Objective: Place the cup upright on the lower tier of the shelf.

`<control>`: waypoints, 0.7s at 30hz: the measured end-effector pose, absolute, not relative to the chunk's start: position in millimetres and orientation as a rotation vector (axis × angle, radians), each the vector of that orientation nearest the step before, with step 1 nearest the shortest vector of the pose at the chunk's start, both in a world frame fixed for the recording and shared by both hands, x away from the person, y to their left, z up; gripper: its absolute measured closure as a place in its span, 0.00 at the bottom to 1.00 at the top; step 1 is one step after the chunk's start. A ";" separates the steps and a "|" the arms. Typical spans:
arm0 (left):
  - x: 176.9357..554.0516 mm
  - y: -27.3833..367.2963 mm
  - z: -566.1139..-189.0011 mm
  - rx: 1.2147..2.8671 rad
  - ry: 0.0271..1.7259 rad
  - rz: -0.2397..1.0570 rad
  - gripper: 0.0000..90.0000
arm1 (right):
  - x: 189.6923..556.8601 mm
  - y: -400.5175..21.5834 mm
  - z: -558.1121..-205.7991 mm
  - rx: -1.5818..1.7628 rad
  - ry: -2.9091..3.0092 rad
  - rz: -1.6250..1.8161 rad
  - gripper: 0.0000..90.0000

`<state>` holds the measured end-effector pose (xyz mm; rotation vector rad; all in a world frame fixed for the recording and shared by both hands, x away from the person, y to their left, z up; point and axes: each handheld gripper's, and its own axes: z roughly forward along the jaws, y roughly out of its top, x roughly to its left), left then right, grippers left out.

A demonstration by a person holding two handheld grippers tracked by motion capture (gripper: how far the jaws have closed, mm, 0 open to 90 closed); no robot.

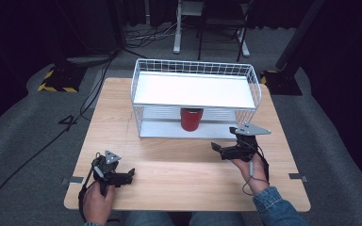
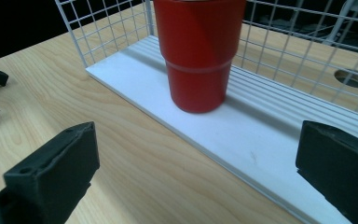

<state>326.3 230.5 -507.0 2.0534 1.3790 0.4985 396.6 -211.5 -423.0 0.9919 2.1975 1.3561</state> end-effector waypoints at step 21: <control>330.3 229.5 -507.0 2.045 1.392 0.500 0.00 | 360.3 -281.9 -428.5 1.098 2.251 1.190 0.00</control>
